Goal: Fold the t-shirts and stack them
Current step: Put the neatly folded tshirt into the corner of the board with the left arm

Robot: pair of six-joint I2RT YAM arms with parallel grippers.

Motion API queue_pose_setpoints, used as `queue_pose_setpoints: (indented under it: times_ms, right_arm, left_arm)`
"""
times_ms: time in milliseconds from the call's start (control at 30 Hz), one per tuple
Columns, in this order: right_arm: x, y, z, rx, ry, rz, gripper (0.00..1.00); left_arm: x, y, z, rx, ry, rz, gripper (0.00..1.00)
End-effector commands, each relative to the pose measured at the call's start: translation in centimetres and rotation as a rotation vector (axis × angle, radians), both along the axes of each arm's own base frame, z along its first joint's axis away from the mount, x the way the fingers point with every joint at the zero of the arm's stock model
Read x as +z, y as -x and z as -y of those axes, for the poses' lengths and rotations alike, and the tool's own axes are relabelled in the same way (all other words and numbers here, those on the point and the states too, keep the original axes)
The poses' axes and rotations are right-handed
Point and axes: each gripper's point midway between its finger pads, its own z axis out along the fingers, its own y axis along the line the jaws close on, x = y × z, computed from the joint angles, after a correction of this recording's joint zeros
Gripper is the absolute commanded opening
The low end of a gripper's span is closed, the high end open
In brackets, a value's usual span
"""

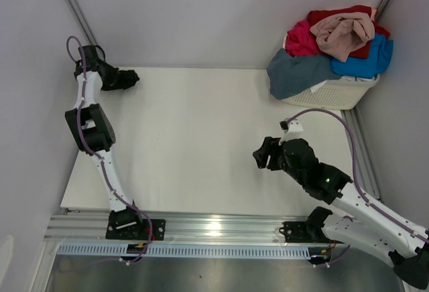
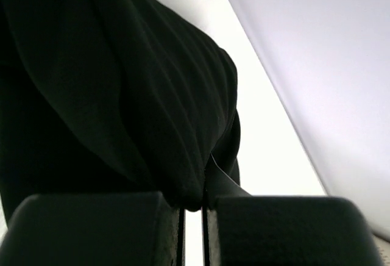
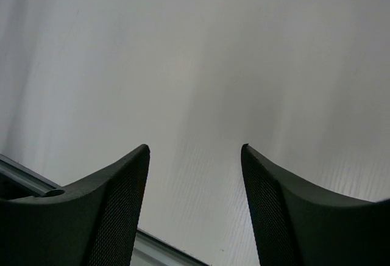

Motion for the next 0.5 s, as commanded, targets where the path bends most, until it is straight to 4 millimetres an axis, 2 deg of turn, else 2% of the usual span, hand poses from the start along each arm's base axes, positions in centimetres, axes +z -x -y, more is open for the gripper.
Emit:
queue_pose_setpoints:
  times_ms: [0,100,333,400,433,467]
  right_arm:
    - [2.3,-0.8,-0.8,-0.033,-0.048,0.03,0.65]
    - [2.5,-1.2,-1.3,-0.033,-0.051,0.041,0.66]
    - [2.6,-2.4,-3.2,-0.004,-0.058,0.058,0.66]
    - [2.6,-2.6,-3.5,0.002,-0.059,0.062,0.66]
    - [2.7,-2.7,-3.5,0.001,-0.061,0.066,0.67]
    - [2.6,-2.7,-3.6,0.005,-0.058,0.069,0.68]
  left_arm:
    - [0.9,-1.3,-1.4,0.039,0.08,0.071,0.01]
    - [-0.9,-0.6,-0.9,0.018,0.145,0.022,0.01]
    - [-2.8,0.8,-0.1,-0.019,0.191,-0.043,0.02]
    - [-2.9,1.4,0.7,-0.051,0.23,-0.055,0.1]
    - [-3.3,1.7,1.2,-0.068,0.249,-0.067,0.22]
    - [-3.5,2.3,1.6,-0.087,0.269,-0.082,0.28]
